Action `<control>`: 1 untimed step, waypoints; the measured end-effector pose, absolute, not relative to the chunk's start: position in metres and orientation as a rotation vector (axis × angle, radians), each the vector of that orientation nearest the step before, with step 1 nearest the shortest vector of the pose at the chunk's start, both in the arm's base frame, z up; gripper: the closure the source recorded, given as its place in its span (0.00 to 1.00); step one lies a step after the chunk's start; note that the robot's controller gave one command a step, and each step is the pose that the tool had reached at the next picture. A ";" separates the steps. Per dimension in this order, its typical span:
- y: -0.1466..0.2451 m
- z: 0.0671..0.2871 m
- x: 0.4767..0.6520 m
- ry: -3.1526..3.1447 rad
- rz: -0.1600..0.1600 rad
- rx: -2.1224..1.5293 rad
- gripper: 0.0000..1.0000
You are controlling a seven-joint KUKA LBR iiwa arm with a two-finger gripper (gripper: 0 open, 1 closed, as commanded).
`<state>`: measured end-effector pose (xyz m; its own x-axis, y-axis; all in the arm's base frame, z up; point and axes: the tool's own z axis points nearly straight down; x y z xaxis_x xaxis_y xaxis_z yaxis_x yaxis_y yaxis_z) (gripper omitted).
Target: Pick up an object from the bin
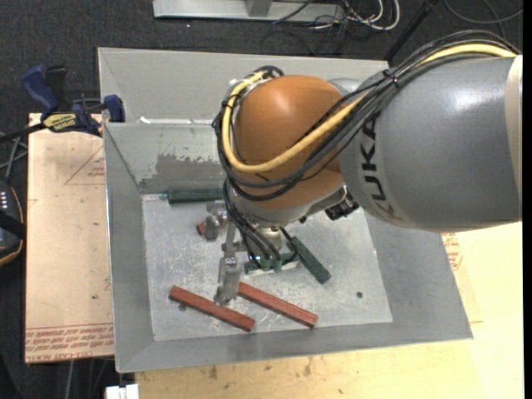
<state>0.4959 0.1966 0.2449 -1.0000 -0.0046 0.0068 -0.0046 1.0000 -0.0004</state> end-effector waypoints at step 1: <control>0.196 0.248 0.498 -3.142 -0.002 0.001 0.00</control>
Offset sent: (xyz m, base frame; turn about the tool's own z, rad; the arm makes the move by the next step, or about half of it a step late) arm -0.0123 -0.0381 -0.1107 -0.0540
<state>0.4977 0.1956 0.2484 -1.0000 -0.0004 -0.0001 -0.0004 1.0000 0.0011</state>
